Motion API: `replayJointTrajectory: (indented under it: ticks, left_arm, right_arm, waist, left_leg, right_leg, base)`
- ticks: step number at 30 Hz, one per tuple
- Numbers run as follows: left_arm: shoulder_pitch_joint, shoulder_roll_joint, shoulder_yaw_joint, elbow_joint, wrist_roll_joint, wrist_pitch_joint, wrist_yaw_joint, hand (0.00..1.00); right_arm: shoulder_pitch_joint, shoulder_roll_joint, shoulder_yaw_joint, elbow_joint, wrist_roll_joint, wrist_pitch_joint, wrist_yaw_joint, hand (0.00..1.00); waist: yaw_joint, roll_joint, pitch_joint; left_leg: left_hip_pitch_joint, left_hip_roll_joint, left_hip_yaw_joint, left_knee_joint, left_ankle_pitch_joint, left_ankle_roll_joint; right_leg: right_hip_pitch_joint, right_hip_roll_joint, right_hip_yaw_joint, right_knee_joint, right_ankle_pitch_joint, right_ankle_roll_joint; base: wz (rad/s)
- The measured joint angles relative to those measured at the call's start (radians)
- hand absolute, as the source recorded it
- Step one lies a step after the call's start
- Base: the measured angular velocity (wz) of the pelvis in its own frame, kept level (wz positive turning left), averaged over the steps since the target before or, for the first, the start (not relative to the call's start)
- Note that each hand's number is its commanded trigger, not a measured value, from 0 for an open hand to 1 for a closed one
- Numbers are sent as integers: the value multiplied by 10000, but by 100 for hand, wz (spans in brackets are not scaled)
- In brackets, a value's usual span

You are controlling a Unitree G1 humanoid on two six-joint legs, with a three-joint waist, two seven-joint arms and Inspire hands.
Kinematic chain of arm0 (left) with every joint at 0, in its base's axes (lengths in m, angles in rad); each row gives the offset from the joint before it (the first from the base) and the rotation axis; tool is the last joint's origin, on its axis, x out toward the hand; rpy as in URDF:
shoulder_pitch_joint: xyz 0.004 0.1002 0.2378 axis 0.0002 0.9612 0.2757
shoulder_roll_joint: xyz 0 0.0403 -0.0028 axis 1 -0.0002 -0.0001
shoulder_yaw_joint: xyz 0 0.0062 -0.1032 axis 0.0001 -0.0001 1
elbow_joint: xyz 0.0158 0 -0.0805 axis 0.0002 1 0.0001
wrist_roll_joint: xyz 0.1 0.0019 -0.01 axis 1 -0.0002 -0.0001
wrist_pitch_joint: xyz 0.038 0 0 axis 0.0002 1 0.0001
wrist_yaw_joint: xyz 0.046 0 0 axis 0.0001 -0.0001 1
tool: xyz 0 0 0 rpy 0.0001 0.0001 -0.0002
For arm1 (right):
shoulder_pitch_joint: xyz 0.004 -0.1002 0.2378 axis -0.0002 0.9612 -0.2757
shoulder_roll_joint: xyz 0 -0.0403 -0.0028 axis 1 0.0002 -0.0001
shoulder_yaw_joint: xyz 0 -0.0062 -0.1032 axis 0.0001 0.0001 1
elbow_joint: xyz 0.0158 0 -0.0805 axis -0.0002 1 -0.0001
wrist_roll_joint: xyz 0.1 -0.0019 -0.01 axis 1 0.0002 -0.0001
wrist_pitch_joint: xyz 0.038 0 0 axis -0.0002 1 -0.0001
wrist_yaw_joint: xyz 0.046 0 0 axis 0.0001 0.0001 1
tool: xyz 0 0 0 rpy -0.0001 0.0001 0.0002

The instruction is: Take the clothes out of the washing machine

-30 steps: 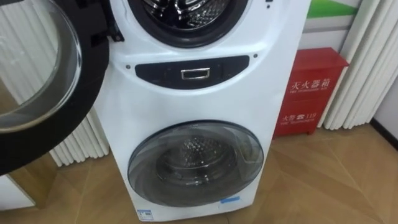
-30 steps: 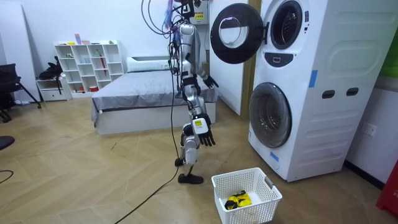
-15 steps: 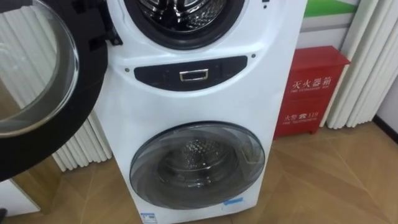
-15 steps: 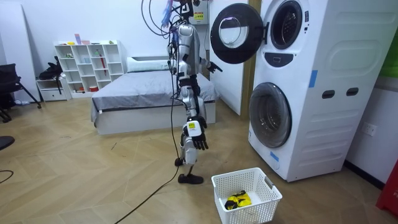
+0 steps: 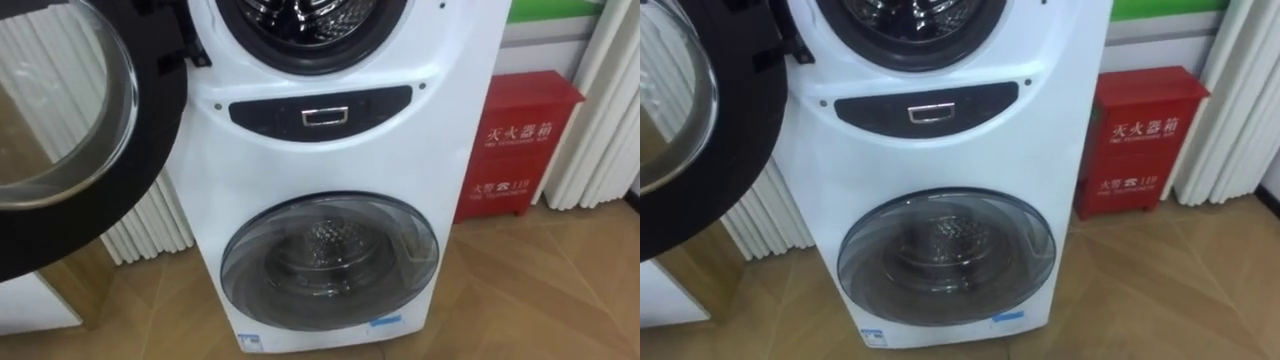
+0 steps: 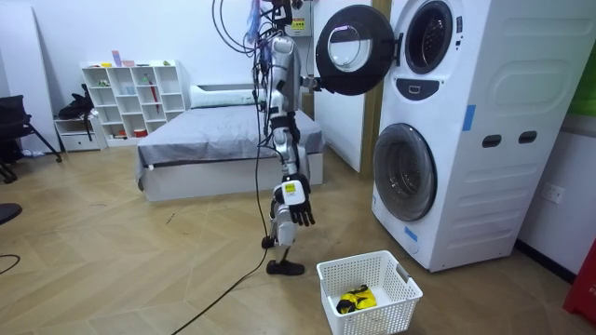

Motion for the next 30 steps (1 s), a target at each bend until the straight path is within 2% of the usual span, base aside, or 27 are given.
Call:
replayJointTrajectory:
  ticks: [2, 5, 8, 12, 15, 16, 18, 20, 23, 24, 26, 28, 30]
  left_arm:
    - [-177, 164, -98, 0, 30, 262, -79, 0]
    - [-445, 279, -457, -9, -25, 346, 37, 0]
    - [-686, 289, -637, -34, 21, 345, 209, 0]
    - [-722, 285, -970, -152, -16, 340, 306, 0]
    - [-729, 176, -1236, -418, 48, 342, 494, 0]
    - [-729, 87, -1373, -644, 168, 351, 596, 0]
    - [-727, -330, -1407, -1197, 718, 569, 841, 0]
    - [-382, -1047, -1616, -2559, 1359, 1081, 1088, 0]
    - [-98, -1707, -1995, -3840, 1569, 1437, 1076, 0]
    - [-54, -1788, -2059, -4016, 1615, 1487, 1046, 0]
    - [495, -1982, -2351, -5333, 2049, 2082, 1012, 0]
    - [960, -2162, -2610, -6339, 2359, 2375, 894, 0]
    - [1210, -2234, -2767, -6956, 2618, 2435, 445, 0]
  right_arm:
    - [38, -41, -114, -182, -101, -4, -11, 0]
    - [132, -88, -113, -330, -296, -12, -12, 0]
    - [-13, -117, -110, -263, -485, -18, -8, 0]
    - [-170, -142, -59, -114, -706, -52, 49, 0]
    - [-234, -148, 69, 126, -839, -86, 125, 0]
    - [-248, -144, 146, 285, -905, -45, 225, 0]
    - [-188, -144, 291, 308, -1034, 24, 308, 0]
    - [-61, -155, 717, 115, -1437, 197, 385, 0]
    - [-309, -152, 1045, 196, -1616, 219, 449, 0]
    - [-370, -149, 1104, 182, -1645, 211, 453, 0]
    - [-583, -126, 1324, 180, -1711, 217, 488, 0]
    - [-579, -82, 1382, 189, -1758, 294, 503, 0]
    - [-556, -31, 1369, 203, -1799, 458, 510, 0]
  waist:
    - [33, -55, 9]
    - [-16, -172, 53]
    - [-34, -332, 90]
    - [-104, -477, 106]
    - [-253, -584, 128]
    - [-295, -641, 134]
    - [-305, -646, 134]
    - [-337, -645, 135]
    - [-378, -634, 144]
    - [-378, -630, 146]
    - [-434, -620, 152]
    - [-580, -619, 154]
    - [-582, -612, 162]
  left_leg:
    - [0, -7, -60, -1, 0, 0]
    - [-52, -24, -185, 1, 16, 25]
    - [-191, 14, -214, 142, 21, 31]
    - [-225, -5, -231, 201, 38, 60]
    - [-385, -56, -293, 311, 68, 109]
    - [-452, -74, -313, 309, 102, 143]
    - [-515, -100, -421, 328, 150, 187]
    - [-620, -222, -695, 338, 244, 293]
    - [-805, -364, -832, 327, 405, 431]
    - [-823, -390, -834, 330, 422, 459]
    - [-872, -439, -836, 323, 465, 536]
    - [-949, -429, -700, 323, 499, 595]
    - [-1002, -427, -423, 312, 531, 649]
  right_leg:
    - [17, -4, 24, 1, 0, 0]
    - [33, -25, 45, 9, 0, 0]
    - [-4, -54, 40, 10, -1, 1]
    - [15, -93, 28, 8, 0, 1]
    - [-33, -163, -6, 23, 1, 4]
    - [-60, -183, 14, 30, 12, 21]
    - [-60, -200, 38, 37, 93, 51]
    - [-57, -274, 202, 33, 188, 95]
    - [-152, -413, 528, 29, 299, 167]
    - [-156, -442, 583, 41, 312, 182]
    - [-159, -496, 555, 8, 442, 230]
    - [-161, -538, 590, 22, 536, 211]
    - [-165, -612, 606, 24, 575, 215]
  base:
    - [8]
    - [17]
    - [11]
    - [5]
    - [14]
    - [22]
    - [23]
    - [36]
    - [42]
    - [25]
    - [16]
    - [35]
    - [31]
